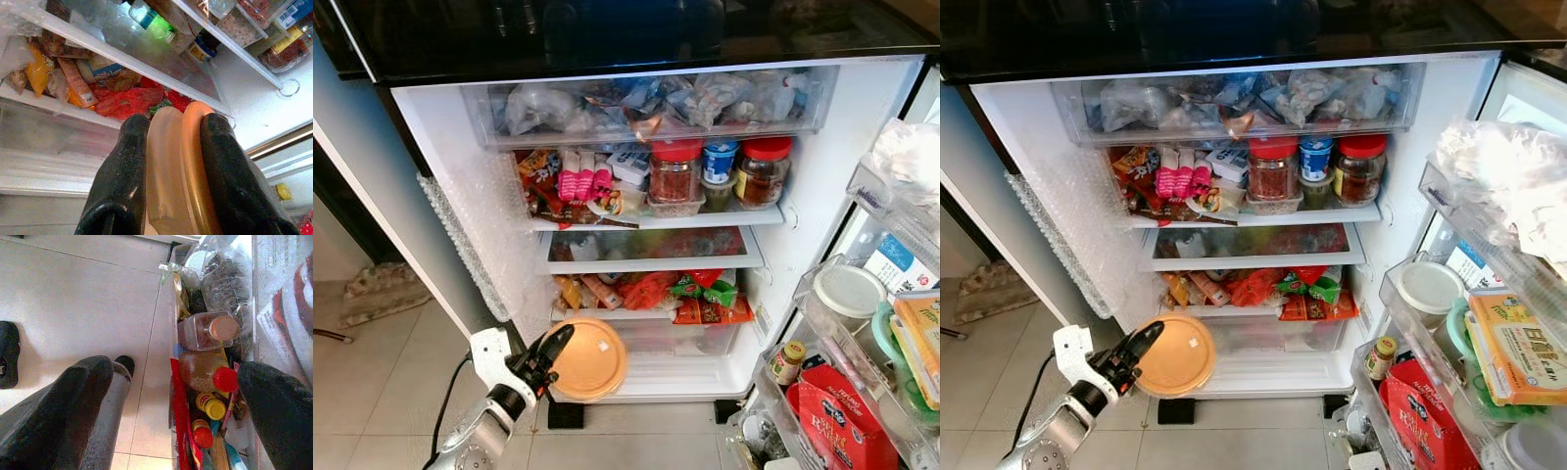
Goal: Restocking fridge
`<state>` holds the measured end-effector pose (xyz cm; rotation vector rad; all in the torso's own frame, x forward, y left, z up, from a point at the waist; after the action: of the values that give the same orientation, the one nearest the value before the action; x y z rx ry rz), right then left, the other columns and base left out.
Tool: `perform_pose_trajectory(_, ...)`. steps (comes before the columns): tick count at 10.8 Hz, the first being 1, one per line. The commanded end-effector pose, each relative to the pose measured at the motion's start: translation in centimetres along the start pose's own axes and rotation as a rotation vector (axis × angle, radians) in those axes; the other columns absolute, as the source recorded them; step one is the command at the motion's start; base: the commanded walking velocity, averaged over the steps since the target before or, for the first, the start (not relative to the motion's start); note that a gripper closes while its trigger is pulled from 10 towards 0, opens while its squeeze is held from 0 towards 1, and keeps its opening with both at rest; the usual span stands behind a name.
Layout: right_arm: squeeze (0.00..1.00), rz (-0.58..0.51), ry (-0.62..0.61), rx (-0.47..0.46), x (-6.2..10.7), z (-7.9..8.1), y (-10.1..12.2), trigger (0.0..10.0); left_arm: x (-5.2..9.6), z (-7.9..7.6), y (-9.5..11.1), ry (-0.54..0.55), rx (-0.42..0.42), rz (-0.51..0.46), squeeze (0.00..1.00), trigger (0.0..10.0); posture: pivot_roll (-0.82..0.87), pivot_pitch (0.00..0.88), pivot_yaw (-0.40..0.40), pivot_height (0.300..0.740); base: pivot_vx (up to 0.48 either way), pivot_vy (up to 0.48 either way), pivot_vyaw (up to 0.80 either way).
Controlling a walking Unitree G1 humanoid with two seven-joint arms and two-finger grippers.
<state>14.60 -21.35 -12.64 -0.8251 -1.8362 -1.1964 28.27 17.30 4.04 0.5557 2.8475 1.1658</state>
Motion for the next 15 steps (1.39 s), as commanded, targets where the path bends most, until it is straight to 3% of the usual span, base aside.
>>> perform_pose_trajectory(1,0.0,0.009,0.013,0.005,0.1,0.4,-0.3,10.0,0.2,0.3,0.4,0.008,-0.019,-0.007,0.0,10.0,-0.05,0.0,0.034,0.74,0.0,0.0,0.0)
perform_pose_trajectory(15,0.0,0.017,-0.056,0.069,0.1,-0.6,-0.4,10.0,0.4,0.5,-0.4,0.004,-0.04,0.034,0.0,10.0,-0.05,0.0,0.034,0.74,0.0,0.0,0.0)
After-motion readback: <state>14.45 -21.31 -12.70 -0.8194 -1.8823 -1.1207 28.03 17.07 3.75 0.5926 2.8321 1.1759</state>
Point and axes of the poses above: a point about 5 cm out from each wrist's last joint towards the gripper, its own x axis pointing back from the gripper into the wrist, its own y axis along the axis of the wrist's last joint, z = x × y, the point moved 3 cm from there along -x, pointing out of the wrist towards the gripper, and after that the axes turned 10 degrees about x, right-handed, at the moved point
